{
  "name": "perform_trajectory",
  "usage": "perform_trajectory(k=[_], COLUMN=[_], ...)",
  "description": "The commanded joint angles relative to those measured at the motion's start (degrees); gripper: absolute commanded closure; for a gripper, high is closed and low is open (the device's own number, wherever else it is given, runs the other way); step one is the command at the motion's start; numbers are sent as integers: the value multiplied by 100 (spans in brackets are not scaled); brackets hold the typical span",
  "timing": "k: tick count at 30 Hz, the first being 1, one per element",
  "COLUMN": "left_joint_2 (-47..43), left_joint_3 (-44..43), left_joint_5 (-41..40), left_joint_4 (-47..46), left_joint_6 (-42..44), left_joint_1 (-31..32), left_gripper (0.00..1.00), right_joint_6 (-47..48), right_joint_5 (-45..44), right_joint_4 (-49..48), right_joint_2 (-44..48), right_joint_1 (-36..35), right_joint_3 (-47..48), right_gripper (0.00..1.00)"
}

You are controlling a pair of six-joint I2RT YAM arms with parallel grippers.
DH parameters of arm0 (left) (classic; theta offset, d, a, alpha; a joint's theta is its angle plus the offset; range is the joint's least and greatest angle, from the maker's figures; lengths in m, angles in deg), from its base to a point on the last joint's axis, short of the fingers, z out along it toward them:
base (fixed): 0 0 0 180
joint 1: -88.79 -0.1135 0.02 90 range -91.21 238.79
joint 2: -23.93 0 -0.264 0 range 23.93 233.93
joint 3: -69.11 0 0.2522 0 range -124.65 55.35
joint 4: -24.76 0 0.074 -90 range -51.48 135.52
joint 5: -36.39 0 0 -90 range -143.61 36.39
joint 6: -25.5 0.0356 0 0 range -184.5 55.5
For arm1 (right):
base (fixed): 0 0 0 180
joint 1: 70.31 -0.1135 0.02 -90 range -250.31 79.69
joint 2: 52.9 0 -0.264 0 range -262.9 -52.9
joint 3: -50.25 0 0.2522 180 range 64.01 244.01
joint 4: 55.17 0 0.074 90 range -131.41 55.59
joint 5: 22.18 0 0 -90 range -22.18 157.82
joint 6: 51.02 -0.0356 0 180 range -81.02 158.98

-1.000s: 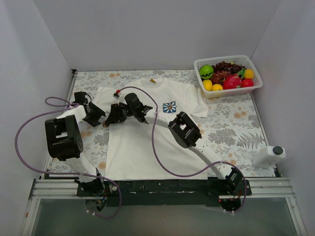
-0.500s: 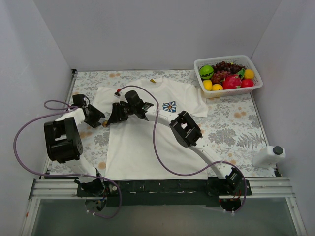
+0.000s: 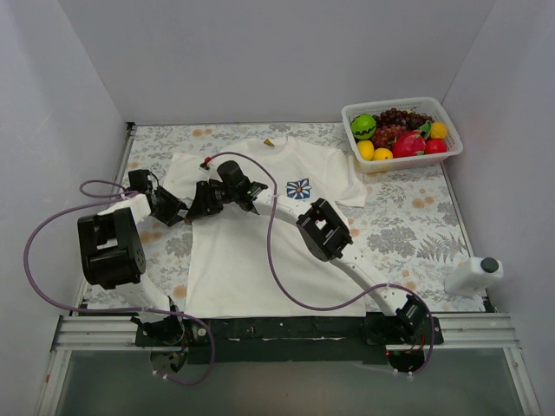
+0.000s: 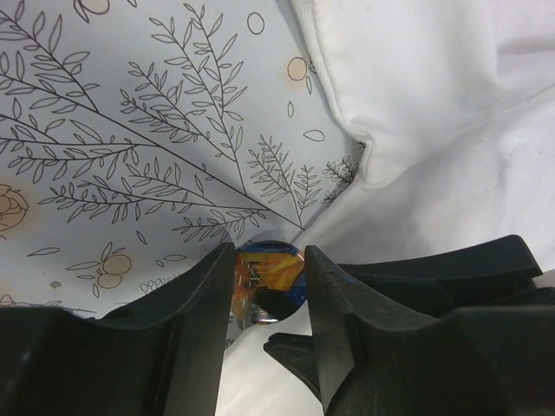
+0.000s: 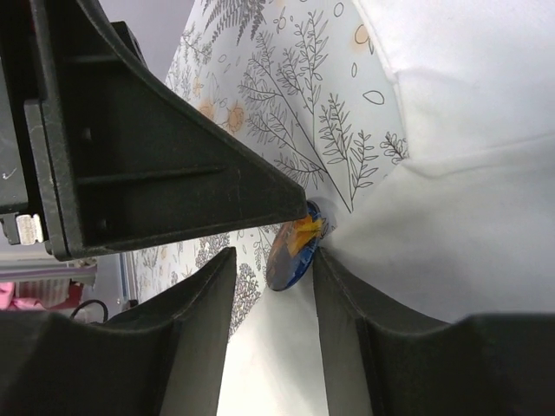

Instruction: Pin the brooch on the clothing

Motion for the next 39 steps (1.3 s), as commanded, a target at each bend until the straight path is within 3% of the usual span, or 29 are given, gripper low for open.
perform_trajectory(k=[1, 2, 3, 5, 6, 9, 16, 18, 19, 24, 29, 35, 39], left_joint_2=[70, 70, 61, 52, 35, -88, -685, -879, -940, -1318, -1582, -1556, -1223], left_joint_3=[323, 323, 331, 332, 305, 244, -266, -415, -459, -591, -609, -1048, -1575], left_joint_5=[-17, 27, 19, -7, -42, -191, -753, -851, -886, -703, 219, 1529, 2119], left_joint_4=[363, 336, 327, 345, 362, 467, 916, 1013, 1021, 960, 592, 389, 398], left_joint_6=[-17, -26, -34, 1, 9, 44, 299, 361, 404, 589, 660, 713, 467], left_joint_1=[36, 36, 36, 36, 36, 36, 45, 36, 36, 45, 36, 194, 649], left_gripper=[62, 62, 62, 62, 62, 62, 47, 30, 28, 25, 27, 16, 9], right_joint_6=[-122, -123, -123, -96, -53, 18, 97, 115, 115, -51, -62, 2028, 3303], right_joint_5=[135, 118, 92, -5, -66, -23, 407, 495, 513, 697, 856, -12, -1468], right_joint_4=[330, 302, 285, 232, 240, 223, -584, -761, -901, -1271, -1623, -377, -84], right_joint_2=[-418, -383, -365, -233, -198, -23, 1119, 1391, 1454, 1621, 2077, 3562, 5038], right_joint_1=[-134, -143, -134, -125, -125, -90, 147, 208, 226, 349, 639, 1122, 1149], right_joint_3=[-154, -163, -189, -338, -365, -452, -1260, -1454, -1490, -1700, -2306, -3378, -4475], right_gripper=[52, 56, 66, 73, 84, 93, 93, 92, 91, 92, 99, 99, 99])
